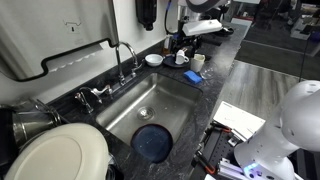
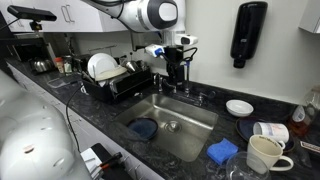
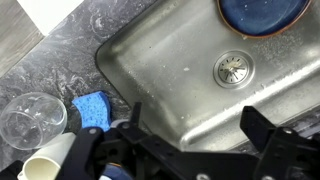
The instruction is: Put the mug in the sink
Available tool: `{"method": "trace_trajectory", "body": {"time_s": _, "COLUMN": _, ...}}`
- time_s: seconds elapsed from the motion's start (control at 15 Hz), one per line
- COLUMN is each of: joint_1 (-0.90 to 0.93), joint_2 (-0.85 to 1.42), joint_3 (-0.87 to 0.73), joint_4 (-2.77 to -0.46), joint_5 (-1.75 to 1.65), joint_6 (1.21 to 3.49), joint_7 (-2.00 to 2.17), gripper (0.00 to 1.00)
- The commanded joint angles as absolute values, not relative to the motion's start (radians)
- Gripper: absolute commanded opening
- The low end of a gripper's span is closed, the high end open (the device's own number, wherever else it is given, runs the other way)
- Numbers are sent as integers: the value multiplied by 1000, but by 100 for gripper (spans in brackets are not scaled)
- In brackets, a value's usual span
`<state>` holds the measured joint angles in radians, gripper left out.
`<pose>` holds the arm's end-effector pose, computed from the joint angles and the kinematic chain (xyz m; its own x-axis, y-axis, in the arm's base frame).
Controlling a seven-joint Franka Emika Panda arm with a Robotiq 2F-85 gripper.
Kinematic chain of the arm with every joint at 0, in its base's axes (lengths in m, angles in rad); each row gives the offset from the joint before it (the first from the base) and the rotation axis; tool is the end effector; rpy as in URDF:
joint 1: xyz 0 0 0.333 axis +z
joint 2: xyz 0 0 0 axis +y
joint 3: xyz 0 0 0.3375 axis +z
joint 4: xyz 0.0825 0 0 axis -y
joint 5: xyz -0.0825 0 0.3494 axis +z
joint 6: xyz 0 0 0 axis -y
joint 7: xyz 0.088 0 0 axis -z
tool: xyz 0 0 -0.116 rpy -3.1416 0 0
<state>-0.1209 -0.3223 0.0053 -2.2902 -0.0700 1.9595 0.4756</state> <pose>0.4092 -0.0526 0.5036 0.8449 -0.5344 0.0220 -0.5347 -0.8427 0.0631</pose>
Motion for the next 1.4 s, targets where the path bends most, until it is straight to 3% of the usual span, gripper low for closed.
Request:
{"method": "trace_trajectory", "body": {"time_s": 0.0, "joint_1": -156, "joint_2": -219, "joint_3": -27, "joint_4": -2211, "joint_5": -74, "joint_6": 1989, "joint_7": 512, "gripper": 100}}
{"method": "trace_trajectory", "body": {"time_s": 0.87, "joint_1": -196, "joint_2": 74, "joint_3": -234, "joint_4": -1850, "joint_5": 2, "joint_6": 1687, "joint_7": -261, "gripper": 100}}
{"method": "trace_trajectory", "body": {"time_s": 1.07, "joint_1": -218, "joint_2": 80, "joint_3": -248, "joint_4": -1860, "joint_5": -115, "joint_6": 1855, "joint_7": -324, "gripper": 100}}
{"method": "trace_trajectory", "body": {"time_s": 1.33, "joint_1": -217, "joint_2": 62, "joint_3": -239, "joint_4": -1875, "joint_5": -73, "joint_6": 1798, "joint_7": -284, "gripper": 100}}
